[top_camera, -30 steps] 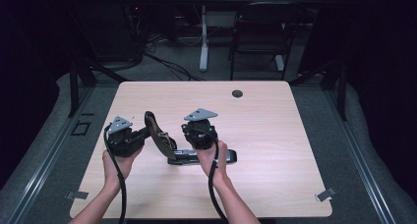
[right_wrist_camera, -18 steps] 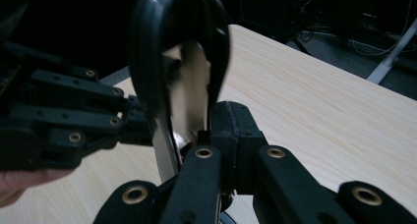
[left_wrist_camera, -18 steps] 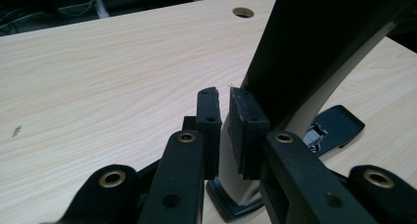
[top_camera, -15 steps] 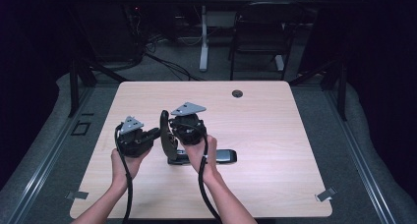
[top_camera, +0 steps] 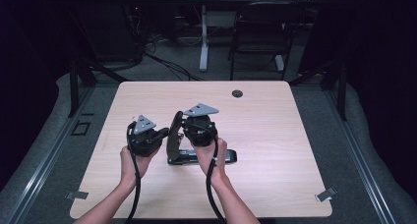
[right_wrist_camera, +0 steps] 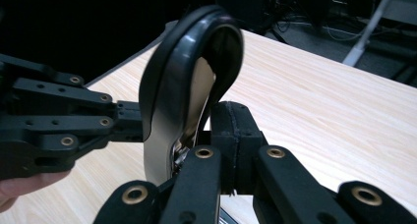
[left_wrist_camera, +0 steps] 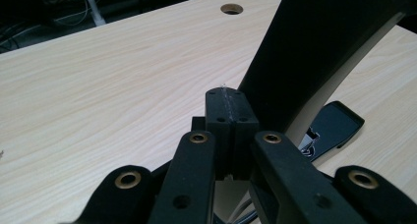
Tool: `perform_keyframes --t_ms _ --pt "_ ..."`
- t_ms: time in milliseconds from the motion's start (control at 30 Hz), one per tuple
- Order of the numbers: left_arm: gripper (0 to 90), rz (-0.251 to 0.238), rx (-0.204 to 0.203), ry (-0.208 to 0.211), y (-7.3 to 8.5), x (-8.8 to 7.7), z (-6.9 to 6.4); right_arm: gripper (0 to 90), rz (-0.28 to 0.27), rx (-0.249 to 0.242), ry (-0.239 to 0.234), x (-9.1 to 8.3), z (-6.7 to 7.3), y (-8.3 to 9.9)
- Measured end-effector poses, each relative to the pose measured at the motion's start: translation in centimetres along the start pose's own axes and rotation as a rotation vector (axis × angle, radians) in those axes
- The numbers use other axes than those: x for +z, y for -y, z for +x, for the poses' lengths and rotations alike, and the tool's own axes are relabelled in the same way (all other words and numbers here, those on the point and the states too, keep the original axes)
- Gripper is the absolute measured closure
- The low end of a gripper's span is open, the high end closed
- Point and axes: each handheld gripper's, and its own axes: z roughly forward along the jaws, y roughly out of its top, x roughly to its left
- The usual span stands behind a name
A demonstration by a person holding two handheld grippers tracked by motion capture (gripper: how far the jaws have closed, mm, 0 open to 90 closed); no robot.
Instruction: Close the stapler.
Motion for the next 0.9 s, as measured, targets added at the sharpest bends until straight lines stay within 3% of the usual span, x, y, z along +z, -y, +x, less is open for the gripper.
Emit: perform_keyframes --t_ms 900 --pt "90.0 0.019 0.03 0.048 -0.3 2.0 -1.8 90.0 0.015 0.084 0.023 -1.0 -3.4 3.6"
